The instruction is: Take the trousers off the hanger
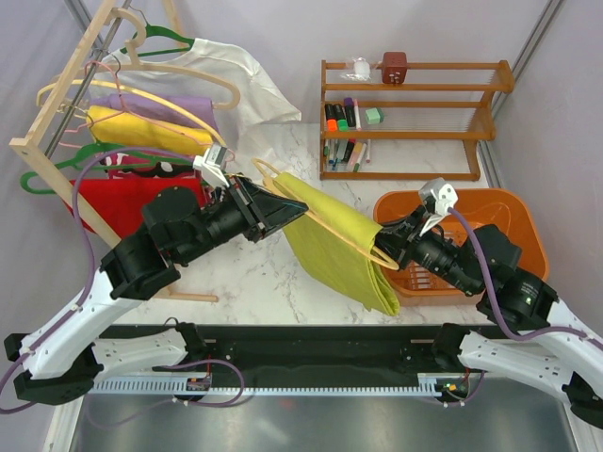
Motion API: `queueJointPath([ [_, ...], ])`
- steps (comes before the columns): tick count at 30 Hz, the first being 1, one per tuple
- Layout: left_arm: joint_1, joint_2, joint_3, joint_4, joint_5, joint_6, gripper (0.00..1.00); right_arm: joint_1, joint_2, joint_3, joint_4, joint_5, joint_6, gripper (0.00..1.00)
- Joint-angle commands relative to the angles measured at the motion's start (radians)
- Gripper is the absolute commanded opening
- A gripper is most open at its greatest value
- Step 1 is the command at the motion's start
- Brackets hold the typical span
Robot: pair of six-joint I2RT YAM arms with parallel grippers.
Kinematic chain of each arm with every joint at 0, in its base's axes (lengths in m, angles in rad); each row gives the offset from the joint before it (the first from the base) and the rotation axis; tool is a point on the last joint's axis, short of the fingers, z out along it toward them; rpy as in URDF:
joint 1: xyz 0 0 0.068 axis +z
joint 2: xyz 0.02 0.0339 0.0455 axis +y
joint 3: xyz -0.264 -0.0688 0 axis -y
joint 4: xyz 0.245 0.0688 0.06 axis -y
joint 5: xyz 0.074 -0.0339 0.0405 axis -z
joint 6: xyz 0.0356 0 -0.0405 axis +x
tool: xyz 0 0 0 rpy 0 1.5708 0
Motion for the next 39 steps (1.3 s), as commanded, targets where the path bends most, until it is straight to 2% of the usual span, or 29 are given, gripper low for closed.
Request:
queueJointPath([
  [1, 0.005, -0.026, 0.034, 0.055, 0.016, 0.005, 0.02, -0.006, 0.022, 0.093, 0.105, -0.042, -0.02, 0.19],
  [2, 0.005, -0.024, 0.037, 0.057, 0.016, 0.005, 0.02, -0.005, 0.024, 0.093, 0.102, -0.037, -0.022, 0.17],
  [3, 0.005, -0.022, 0.04, 0.057, 0.021, 0.007, 0.02, -0.005, 0.021, 0.092, 0.102, -0.025, -0.023, 0.0],
  [9, 0.005, -0.018, 0.028, 0.035, 0.023, 0.002, 0.02, -0.005, 0.024, 0.125, 0.111, 0.023, -0.008, 0.0],
  [20, 0.005, -0.022, -0.033, -0.124, 0.006, 0.07, 0.02, -0.005, 0.071, 0.317, 0.042, 0.078, -0.034, 0.0],
  [27, 0.005, -0.064, -0.091, -0.239, -0.059, 0.1, 0.02, -0.005, 0.119, 0.464, 0.002, 0.191, -0.031, 0.0],
  [39, 0.007, -0.056, -0.141, -0.293, -0.043, 0.119, 0.02, -0.006, 0.295, 0.795, -0.017, 0.171, -0.017, 0.0],
])
